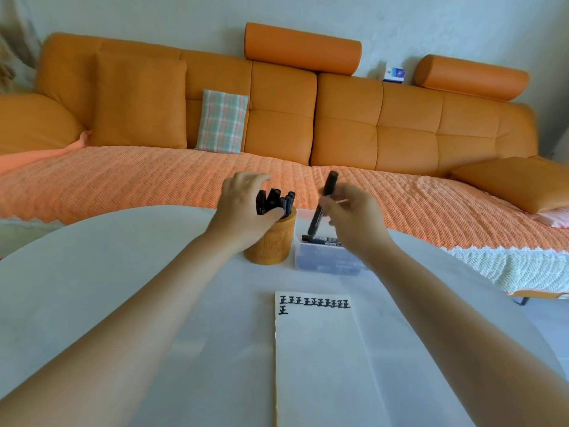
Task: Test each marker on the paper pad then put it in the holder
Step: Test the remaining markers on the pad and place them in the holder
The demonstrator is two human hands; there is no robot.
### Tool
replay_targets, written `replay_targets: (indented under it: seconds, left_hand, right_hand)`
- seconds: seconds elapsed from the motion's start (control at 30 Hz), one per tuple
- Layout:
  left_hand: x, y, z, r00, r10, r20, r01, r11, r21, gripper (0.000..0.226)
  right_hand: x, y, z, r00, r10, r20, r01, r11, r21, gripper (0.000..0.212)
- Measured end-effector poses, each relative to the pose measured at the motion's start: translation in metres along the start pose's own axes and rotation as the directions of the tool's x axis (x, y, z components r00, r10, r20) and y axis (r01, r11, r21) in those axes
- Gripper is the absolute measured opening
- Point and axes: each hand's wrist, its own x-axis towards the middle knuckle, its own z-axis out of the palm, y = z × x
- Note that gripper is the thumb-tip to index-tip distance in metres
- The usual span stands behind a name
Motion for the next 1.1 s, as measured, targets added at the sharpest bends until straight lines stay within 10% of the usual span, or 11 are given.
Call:
replay_targets:
  seconds: [0.27,0.53,0.73,0.87,1.1]
  left_hand:
    - [0.016,-0.014,0.024,0.963,-0.112,0.244,0.142,0.984,-0.108,0.09]
    - [0.02,-0.019,0.025,0.992,-0.078,0.1,0.102,0.959,-0.264,0.07]
    - [0.013,-0.02,0.02,0.998,0.002,-0.06,-0.023,0.941,-0.337,0.06]
    - [0.013,-0.022,0.022,0.997,-0.006,0.082,0.034,0.939,-0.343,0.084]
    - [0.014,-0.025,0.026,0.988,0.019,0.154,0.012,0.98,-0.198,0.084]
  right_hand:
    - [0.06,-0.002,0.023,0.994,-0.039,-0.101,0.044,0.998,0.042,0.027]
    - [0.075,0.006,0.06,0.983,0.069,0.17,-0.041,0.986,-0.161,0.011]
    - [0.08,0.005,0.064,0.951,0.176,0.255,-0.127,0.972,-0.199,0.045]
    - [0.086,0.015,0.069,0.952,0.206,0.228,-0.174,0.973,-0.153,0.022]
    - [0.084,0.024,0.067,0.943,0.228,0.243,-0.212,0.973,-0.089,0.043]
